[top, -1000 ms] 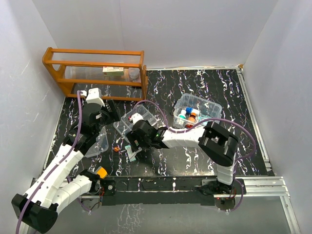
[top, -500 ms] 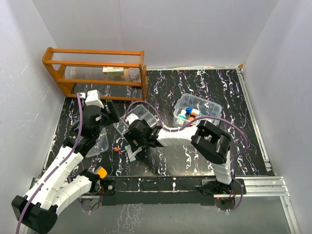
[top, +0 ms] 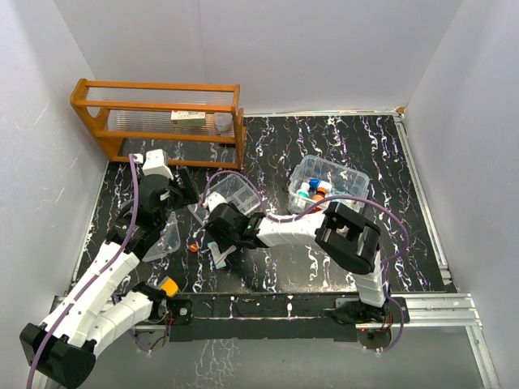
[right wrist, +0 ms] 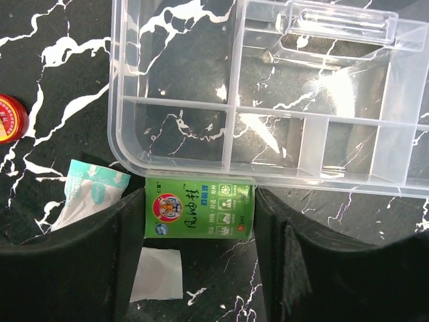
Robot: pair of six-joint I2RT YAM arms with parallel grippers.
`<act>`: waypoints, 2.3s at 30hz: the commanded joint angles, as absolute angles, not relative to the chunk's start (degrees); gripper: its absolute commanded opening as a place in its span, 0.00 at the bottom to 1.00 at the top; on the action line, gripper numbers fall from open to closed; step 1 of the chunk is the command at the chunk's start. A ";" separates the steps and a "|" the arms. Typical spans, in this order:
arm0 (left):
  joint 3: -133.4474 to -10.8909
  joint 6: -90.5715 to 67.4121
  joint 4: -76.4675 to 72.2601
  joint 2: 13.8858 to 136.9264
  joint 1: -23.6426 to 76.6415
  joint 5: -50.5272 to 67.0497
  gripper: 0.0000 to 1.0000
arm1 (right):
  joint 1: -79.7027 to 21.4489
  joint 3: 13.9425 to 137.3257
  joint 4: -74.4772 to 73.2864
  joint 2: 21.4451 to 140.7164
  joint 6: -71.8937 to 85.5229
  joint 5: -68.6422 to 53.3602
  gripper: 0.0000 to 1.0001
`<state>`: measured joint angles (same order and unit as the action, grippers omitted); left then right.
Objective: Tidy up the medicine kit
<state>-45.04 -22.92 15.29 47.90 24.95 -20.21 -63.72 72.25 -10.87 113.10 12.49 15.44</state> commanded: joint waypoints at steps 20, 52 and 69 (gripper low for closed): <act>-44.15 -23.37 15.22 40.72 25.01 -26.52 0.79 | -61.12 84.06 -12.22 107.66 12.45 26.07 0.58; -42.75 -24.09 15.40 37.71 25.05 -31.02 0.79 | -53.13 98.69 -8.19 127.86 0.97 13.22 0.62; -42.93 -23.99 15.63 38.76 25.05 -30.06 0.80 | -52.97 101.49 -8.96 124.92 5.08 15.38 0.70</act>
<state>-43.07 -24.47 15.88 39.18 24.95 -30.15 -53.23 98.19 -10.31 127.55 3.40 13.80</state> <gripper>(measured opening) 0.798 0.707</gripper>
